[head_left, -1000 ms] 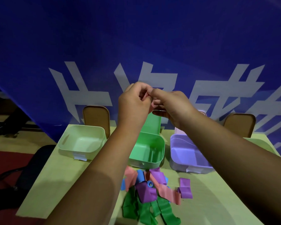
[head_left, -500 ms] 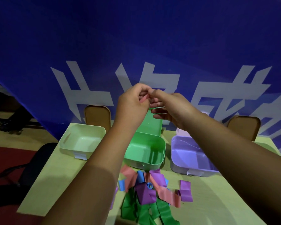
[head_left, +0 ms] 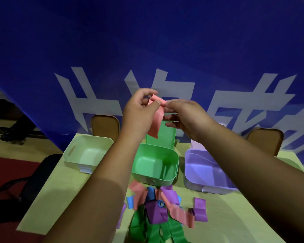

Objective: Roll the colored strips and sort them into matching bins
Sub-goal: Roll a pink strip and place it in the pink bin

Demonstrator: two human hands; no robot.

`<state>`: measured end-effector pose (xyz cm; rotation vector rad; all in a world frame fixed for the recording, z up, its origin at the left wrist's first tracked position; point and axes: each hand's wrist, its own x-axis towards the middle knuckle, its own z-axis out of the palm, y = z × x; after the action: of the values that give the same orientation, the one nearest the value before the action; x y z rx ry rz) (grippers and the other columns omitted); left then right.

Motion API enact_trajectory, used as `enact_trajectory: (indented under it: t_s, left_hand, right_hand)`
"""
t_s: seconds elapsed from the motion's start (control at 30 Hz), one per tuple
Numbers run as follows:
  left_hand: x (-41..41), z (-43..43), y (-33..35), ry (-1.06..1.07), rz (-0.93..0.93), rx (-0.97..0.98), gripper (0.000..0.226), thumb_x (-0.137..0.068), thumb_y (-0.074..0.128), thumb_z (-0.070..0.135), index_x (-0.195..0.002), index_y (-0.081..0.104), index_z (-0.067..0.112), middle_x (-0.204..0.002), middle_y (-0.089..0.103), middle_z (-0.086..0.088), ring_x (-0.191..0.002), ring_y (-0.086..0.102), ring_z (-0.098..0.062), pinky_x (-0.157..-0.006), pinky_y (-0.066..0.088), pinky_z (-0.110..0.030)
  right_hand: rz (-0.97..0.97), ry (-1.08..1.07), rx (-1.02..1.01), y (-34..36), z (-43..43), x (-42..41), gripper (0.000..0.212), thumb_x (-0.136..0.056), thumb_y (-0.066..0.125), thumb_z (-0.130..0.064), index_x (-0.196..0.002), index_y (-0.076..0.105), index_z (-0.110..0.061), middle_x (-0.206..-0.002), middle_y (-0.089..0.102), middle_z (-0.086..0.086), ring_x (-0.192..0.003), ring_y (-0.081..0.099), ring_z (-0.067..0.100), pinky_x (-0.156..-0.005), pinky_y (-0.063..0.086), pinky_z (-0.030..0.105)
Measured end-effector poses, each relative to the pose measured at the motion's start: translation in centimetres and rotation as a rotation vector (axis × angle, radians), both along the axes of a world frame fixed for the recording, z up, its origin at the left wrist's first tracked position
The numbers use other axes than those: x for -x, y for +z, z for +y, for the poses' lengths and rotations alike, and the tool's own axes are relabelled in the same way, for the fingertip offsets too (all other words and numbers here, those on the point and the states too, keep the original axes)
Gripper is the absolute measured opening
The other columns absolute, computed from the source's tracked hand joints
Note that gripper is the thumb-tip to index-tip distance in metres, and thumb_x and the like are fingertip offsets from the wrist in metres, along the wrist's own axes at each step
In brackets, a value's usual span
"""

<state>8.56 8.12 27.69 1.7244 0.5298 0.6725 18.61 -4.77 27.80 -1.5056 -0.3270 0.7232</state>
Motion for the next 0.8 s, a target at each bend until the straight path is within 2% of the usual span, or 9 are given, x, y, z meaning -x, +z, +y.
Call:
enact_trajectory:
  t_s: [0.13, 0.23, 0.5, 0.57, 0.67, 0.73, 0.8]
  left_hand:
    - [-0.3, 0.0, 0.0, 0.036, -0.013, 0.089, 0.013, -0.094, 0.081, 0.034, -0.105, 0.074, 0.035, -0.101, 0.079, 0.008, -0.103, 0.074, -0.02, -0.089, 0.063, -0.046]
    - [-0.4, 0.0, 0.0, 0.031, -0.001, 0.111, 0.014, -0.091, 0.083, 0.039, -0.102, 0.076, 0.035, -0.099, 0.08, 0.008, -0.103, 0.076, -0.022, -0.094, 0.064, -0.053]
    - [-0.2, 0.0, 0.7, -0.016, -0.025, 0.185, 0.015, -0.097, 0.079, 0.035, -0.108, 0.08, 0.025, -0.101, 0.082, -0.001, -0.097, 0.08, -0.022, -0.092, 0.066, -0.051]
    - [-0.2, 0.0, 0.9, 0.002, -0.028, 0.168, 0.012, -0.099, 0.079, 0.026, -0.11, 0.08, 0.021, -0.1, 0.083, -0.001, -0.094, 0.081, -0.02, -0.089, 0.067, -0.047]
    - [-0.2, -0.1, 1.1, -0.011, -0.027, 0.163, 0.015, -0.098, 0.08, 0.019, -0.113, 0.079, 0.02, -0.099, 0.083, -0.003, -0.094, 0.081, -0.021, -0.089, 0.067, -0.045]
    - [-0.1, -0.3, 1.2, -0.025, -0.023, 0.15, 0.018, -0.097, 0.08, 0.018, -0.115, 0.078, 0.02, -0.1, 0.083, -0.003, -0.094, 0.081, -0.019, -0.088, 0.067, -0.042]
    - [-0.1, -0.6, 1.3, -0.036, -0.024, 0.135, 0.02, -0.096, 0.081, 0.017, -0.116, 0.077, 0.021, -0.102, 0.083, -0.002, -0.095, 0.081, -0.017, -0.088, 0.067, -0.039]
  right_hand:
    - [-0.056, -0.014, -0.079, 0.0, 0.0, -0.2, 0.022, -0.103, 0.068, -0.02, -0.122, 0.077, -0.013, -0.101, 0.081, 0.009, -0.088, 0.075, 0.022, -0.09, 0.06, 0.043]
    - [-0.107, -0.012, -0.1, 0.4, -0.2, -0.1, 0.022, -0.105, 0.067, -0.018, -0.124, 0.077, -0.012, -0.102, 0.082, 0.01, -0.093, 0.079, 0.025, -0.093, 0.064, 0.042]
    - [-0.185, -0.024, -0.126, 0.7, -0.8, -0.1, 0.022, -0.105, 0.066, -0.013, -0.125, 0.076, -0.014, -0.111, 0.081, 0.008, -0.107, 0.078, 0.03, -0.097, 0.064, 0.044]
    - [-0.164, -0.015, -0.13, 0.9, -1.0, -0.1, 0.022, -0.104, 0.068, -0.012, -0.123, 0.077, -0.018, -0.111, 0.081, 0.008, -0.105, 0.078, 0.028, -0.097, 0.064, 0.045]
    - [-0.087, -0.002, -0.186, 1.0, -1.1, 0.0, 0.023, -0.103, 0.07, -0.013, -0.125, 0.075, -0.013, -0.104, 0.077, 0.02, -0.095, 0.075, 0.03, -0.097, 0.064, 0.049]
    - [-0.076, -0.014, -0.206, 0.9, -1.1, 0.1, 0.023, -0.104, 0.07, -0.019, -0.124, 0.075, -0.009, -0.091, 0.077, 0.014, -0.087, 0.073, 0.026, -0.092, 0.064, 0.045]
    - [-0.117, -0.044, -0.176, 0.8, -1.3, 0.0, 0.022, -0.105, 0.069, -0.022, -0.121, 0.077, -0.009, -0.091, 0.08, 0.009, -0.088, 0.076, 0.024, -0.093, 0.064, 0.042]
